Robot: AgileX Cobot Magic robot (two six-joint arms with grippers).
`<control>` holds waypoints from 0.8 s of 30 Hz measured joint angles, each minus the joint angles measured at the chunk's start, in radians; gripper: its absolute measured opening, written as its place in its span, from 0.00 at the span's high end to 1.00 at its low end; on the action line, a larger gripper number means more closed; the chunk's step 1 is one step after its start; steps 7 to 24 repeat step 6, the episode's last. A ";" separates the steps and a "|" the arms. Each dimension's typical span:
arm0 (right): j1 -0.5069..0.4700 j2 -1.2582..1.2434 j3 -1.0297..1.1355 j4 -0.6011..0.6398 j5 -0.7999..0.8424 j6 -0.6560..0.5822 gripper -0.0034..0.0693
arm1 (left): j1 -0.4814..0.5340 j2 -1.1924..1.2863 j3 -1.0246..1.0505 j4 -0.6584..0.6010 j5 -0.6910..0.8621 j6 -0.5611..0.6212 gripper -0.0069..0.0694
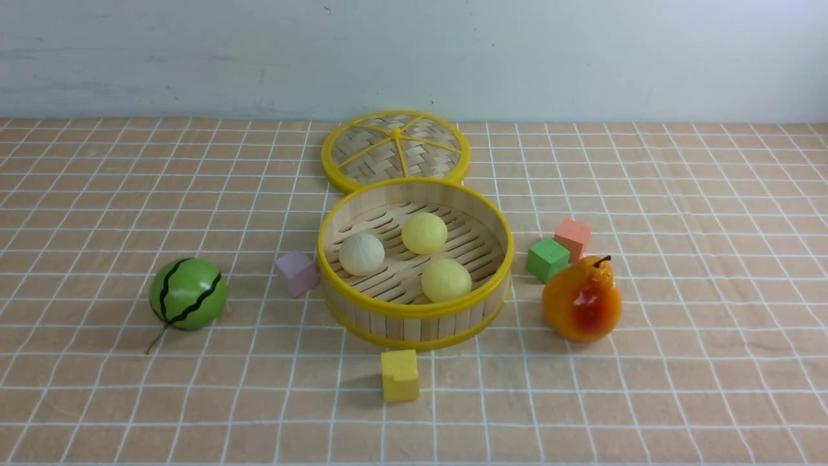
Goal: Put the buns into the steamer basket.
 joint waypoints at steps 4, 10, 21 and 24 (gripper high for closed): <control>0.000 0.000 0.000 0.000 0.000 0.000 0.84 | 0.000 0.000 0.000 0.000 0.000 -0.001 0.91; 0.000 0.000 0.000 0.000 0.000 0.000 0.84 | 0.000 0.000 0.000 0.000 0.000 -0.001 0.91; 0.000 0.000 0.000 0.000 0.000 0.000 0.84 | 0.000 0.000 0.000 0.000 0.000 -0.001 0.91; 0.000 0.000 0.000 0.000 0.000 0.000 0.84 | 0.000 0.000 0.000 0.000 0.000 -0.001 0.91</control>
